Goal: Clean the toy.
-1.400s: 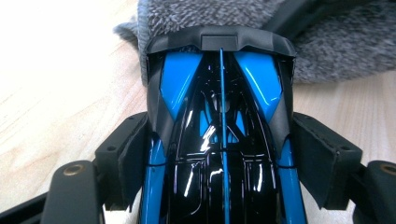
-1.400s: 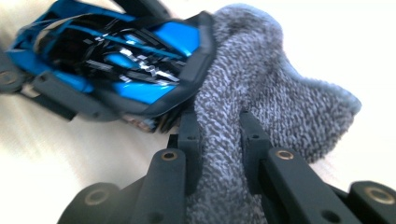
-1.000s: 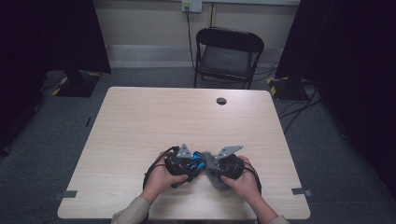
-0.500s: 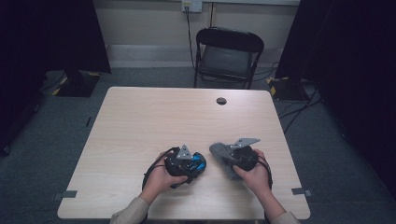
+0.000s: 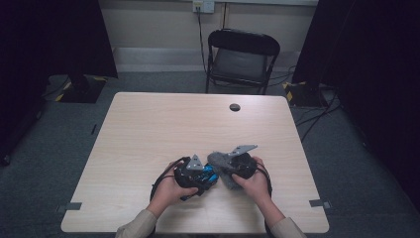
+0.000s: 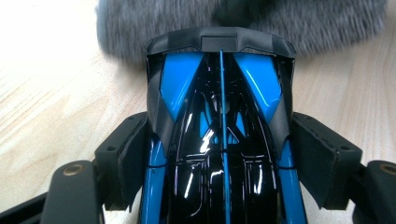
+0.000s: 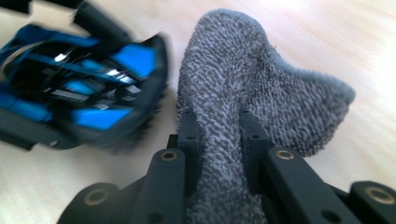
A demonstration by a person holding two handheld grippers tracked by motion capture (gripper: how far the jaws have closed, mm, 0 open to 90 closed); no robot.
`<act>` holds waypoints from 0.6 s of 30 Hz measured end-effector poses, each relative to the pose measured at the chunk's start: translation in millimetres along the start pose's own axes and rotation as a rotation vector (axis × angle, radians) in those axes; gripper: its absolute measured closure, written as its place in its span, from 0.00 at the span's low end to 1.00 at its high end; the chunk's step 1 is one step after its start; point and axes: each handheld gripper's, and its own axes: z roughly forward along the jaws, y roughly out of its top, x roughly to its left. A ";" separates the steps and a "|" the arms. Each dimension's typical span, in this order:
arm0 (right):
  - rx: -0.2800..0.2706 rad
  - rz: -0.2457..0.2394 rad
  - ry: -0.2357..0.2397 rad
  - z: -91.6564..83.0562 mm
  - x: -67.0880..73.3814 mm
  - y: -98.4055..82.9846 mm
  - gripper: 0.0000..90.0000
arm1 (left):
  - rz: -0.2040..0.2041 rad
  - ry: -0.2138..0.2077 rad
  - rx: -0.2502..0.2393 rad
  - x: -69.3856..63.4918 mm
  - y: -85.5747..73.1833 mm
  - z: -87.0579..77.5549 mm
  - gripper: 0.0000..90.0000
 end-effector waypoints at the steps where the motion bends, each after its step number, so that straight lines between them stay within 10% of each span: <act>1: 0.016 -0.030 0.006 2.9 7.1 0.6 0.84 | -0.007 0.001 -0.004 0.2 -0.3 -0.6 0.28; 18: 0.013 -0.061 0.033 -7.7 15.6 -11.2 0.84 | -0.017 0.007 0.008 0.5 0.7 2.2 0.28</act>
